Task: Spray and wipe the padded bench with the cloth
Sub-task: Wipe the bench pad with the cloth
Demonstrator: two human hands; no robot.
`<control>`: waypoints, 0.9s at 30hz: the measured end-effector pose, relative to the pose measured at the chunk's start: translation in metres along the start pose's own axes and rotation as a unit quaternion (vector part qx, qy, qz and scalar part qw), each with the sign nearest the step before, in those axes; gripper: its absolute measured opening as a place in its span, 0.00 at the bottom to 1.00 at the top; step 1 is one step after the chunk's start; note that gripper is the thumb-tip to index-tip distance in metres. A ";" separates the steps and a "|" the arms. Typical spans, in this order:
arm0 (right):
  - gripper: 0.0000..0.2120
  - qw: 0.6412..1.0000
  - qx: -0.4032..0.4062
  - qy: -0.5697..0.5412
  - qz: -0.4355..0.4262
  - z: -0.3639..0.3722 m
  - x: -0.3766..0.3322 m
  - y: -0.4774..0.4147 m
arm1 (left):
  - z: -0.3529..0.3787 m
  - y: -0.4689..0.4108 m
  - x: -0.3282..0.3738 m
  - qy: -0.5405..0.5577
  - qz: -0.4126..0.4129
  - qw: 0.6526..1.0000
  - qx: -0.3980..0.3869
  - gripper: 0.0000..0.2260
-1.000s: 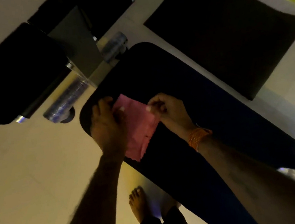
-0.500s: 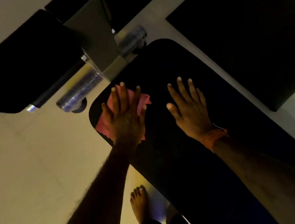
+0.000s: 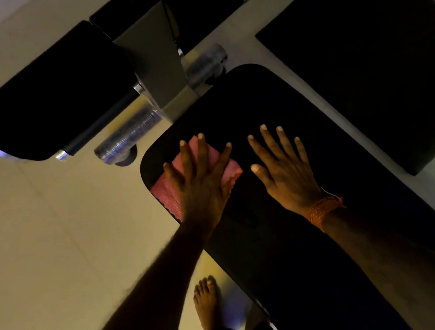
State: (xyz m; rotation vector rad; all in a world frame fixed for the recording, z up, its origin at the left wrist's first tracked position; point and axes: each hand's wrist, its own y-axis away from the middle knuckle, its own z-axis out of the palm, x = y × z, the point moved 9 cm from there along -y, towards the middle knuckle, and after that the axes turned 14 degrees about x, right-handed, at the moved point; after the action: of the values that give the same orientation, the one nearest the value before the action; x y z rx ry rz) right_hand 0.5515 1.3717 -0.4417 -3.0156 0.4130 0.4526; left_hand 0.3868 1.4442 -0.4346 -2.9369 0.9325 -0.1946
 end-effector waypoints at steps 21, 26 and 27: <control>0.33 1.000 0.004 0.015 0.002 0.001 -0.002 0.003 | -0.005 -0.019 -0.019 0.040 -0.069 0.995 0.051 0.27; 0.33 1.000 -0.005 0.031 0.002 0.006 -0.014 0.007 | -0.008 -0.029 -0.030 0.069 -0.063 0.994 0.064 0.23; 0.33 0.999 -0.012 0.034 -0.010 0.007 -0.017 0.009 | -0.008 -0.022 -0.025 0.078 -0.059 0.993 0.067 0.23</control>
State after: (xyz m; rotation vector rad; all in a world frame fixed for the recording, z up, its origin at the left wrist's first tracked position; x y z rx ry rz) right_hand 0.5315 1.3680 -0.4433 -3.0625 0.3844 0.3566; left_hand 0.3777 1.4765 -0.4269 -2.8863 0.7286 -0.4789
